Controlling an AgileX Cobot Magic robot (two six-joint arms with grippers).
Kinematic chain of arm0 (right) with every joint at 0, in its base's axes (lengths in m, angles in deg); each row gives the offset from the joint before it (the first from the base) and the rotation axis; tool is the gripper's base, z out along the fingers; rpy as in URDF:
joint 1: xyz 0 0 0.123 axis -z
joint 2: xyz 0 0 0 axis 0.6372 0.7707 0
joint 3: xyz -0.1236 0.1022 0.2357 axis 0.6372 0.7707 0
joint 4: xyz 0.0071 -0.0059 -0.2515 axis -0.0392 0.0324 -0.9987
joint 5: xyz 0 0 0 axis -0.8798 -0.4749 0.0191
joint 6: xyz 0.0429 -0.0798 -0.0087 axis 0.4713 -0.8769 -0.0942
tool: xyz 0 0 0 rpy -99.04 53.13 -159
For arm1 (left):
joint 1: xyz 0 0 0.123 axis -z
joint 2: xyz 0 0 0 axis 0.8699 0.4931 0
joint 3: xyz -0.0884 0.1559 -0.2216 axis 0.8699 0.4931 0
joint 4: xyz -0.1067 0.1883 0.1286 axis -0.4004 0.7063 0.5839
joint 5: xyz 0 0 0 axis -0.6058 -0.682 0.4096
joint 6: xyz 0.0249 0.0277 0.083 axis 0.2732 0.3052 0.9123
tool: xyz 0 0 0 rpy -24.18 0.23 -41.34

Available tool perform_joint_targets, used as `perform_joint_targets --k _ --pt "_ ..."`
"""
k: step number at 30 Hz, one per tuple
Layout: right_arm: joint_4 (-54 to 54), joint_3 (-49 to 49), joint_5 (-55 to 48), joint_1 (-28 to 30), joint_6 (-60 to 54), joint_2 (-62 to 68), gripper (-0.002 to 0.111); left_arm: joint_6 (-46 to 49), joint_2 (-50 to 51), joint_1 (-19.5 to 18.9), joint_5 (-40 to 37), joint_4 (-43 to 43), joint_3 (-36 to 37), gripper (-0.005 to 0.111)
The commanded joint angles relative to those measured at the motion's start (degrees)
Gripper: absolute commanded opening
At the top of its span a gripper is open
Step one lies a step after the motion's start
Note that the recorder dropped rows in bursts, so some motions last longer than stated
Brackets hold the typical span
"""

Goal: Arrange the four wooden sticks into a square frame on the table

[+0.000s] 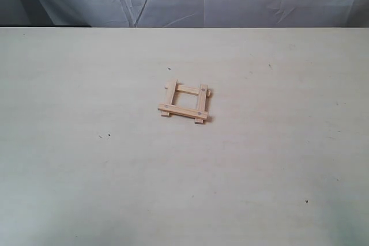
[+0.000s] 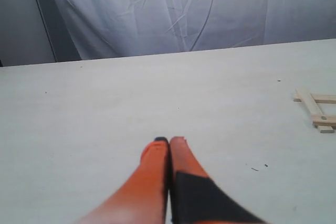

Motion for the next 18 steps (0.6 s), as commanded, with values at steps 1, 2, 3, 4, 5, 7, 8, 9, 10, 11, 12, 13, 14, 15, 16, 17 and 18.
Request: perform_joint_targets --k 1,2,3,4,5,7,8,9,10,11,12,13,14,15,16,17,18 --pt "0.24 0.09 0.85 0.31 -0.20 -0.38 -0.001 -2.89 -0.31 -0.16 0.62 0.46 0.16 0.000" --pt "0.24 0.09 0.85 0.31 -0.20 -0.38 -0.001 -3.47 -0.31 -0.16 0.62 0.46 0.16 0.000" --pt "0.24 0.09 0.85 0.31 -0.20 -0.38 -0.001 -4.02 -0.31 -0.16 0.62 0.55 0.16 0.000" --pt "0.24 0.09 0.85 0.31 -0.20 -0.38 -0.001 -4.31 -0.31 -0.16 0.62 0.55 0.16 0.000" --pt "0.24 0.09 0.85 0.31 -0.20 -0.38 -0.001 -4.31 -0.31 -0.16 0.62 0.55 0.16 0.000" --pt "0.24 0.09 0.85 0.31 -0.20 -0.38 -0.001 -4.31 -0.31 -0.16 0.62 0.55 0.16 0.000" --pt "0.24 0.09 0.85 0.31 -0.20 -0.38 -0.001 -4.31 -0.31 -0.16 0.62 0.55 0.16 0.000" --pt "0.22 0.09 0.95 0.31 -0.20 -0.38 -0.001 -4.34 -0.31 -0.16 0.62 0.71 0.16 0.000" --pt "0.11 0.09 0.95 0.31 -0.20 -0.38 -0.001 -4.34 -0.31 -0.16 0.62 0.71 0.16 0.000" --pt "0.11 0.09 0.95 0.31 -0.20 -0.38 -0.001 -4.34 -0.31 -0.16 0.62 0.71 0.16 0.000" --pt "0.10 0.09 0.85 0.31 -0.20 -0.38 -0.001 -4.34 -0.31 -0.16 0.62 0.71 0.16 0.000" --pt "0.10 0.09 0.85 0.31 -0.20 -0.38 -0.001 -4.34 -0.31 -0.16 0.62 0.71 0.16 0.000" --pt "0.10 0.09 0.85 0.31 -0.20 -0.38 -0.001 -4.34 -0.31 -0.16 0.62 0.89 0.16 0.000" --pt "0.10 0.09 0.85 0.31 -0.20 -0.38 -0.001 -4.34 -0.31 -0.16 0.62 1.21 0.16 0.000" --pt "0.10 0.09 0.85 0.31 -0.20 -0.38 -0.001 -4.50 -0.31 -0.16 0.62 1.34 0.16 0.000" --pt "0.10 0.09 0.85 0.31 -0.20 -0.38 -0.001 -4.59 -0.31 -0.16 0.62 1.45 0.16 0.000" --pt "0.10 0.09 0.85 0.31 -0.20 -0.38 -0.001 -4.59 -0.31 -0.16 0.62 1.56 0.16 0.000"
